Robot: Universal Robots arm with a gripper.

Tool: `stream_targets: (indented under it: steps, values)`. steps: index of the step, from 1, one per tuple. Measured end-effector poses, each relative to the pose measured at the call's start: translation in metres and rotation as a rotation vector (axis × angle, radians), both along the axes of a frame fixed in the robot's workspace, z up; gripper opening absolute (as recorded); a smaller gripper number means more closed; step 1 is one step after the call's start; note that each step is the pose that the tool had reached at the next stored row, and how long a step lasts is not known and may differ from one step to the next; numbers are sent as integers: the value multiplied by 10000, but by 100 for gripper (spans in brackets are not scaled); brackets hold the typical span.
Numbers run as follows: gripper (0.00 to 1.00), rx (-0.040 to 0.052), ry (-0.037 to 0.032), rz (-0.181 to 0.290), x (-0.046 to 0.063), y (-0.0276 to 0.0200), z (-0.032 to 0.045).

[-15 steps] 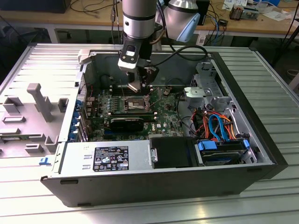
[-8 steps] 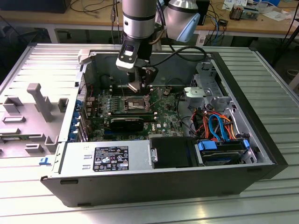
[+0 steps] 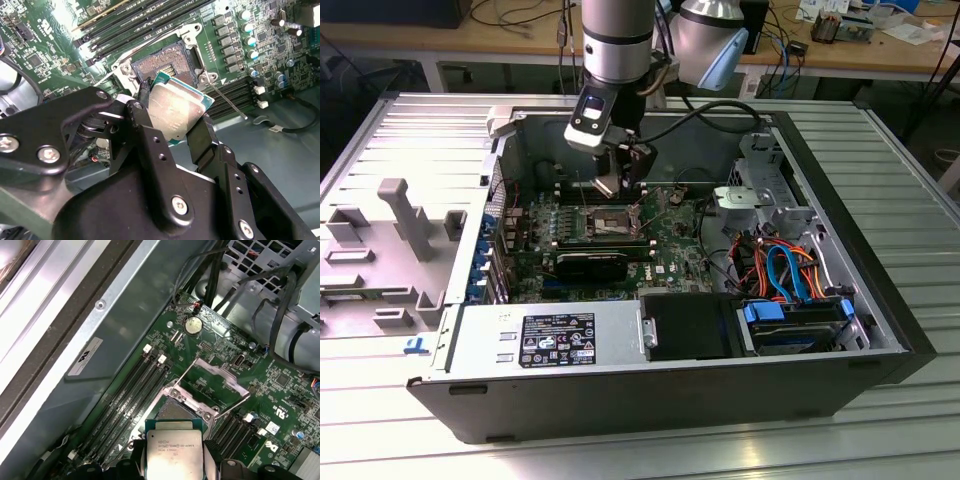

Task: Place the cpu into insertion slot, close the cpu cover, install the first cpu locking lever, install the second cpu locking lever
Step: 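Place the cpu into insertion slot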

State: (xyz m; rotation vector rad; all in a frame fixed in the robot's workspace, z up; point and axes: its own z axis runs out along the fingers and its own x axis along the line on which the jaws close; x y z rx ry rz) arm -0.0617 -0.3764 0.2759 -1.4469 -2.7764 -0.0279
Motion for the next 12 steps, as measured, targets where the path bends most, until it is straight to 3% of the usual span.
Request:
stream_targets:
  steps: [12]
  values:
    - [55, 0, 0, -650, 0, 0, -4]
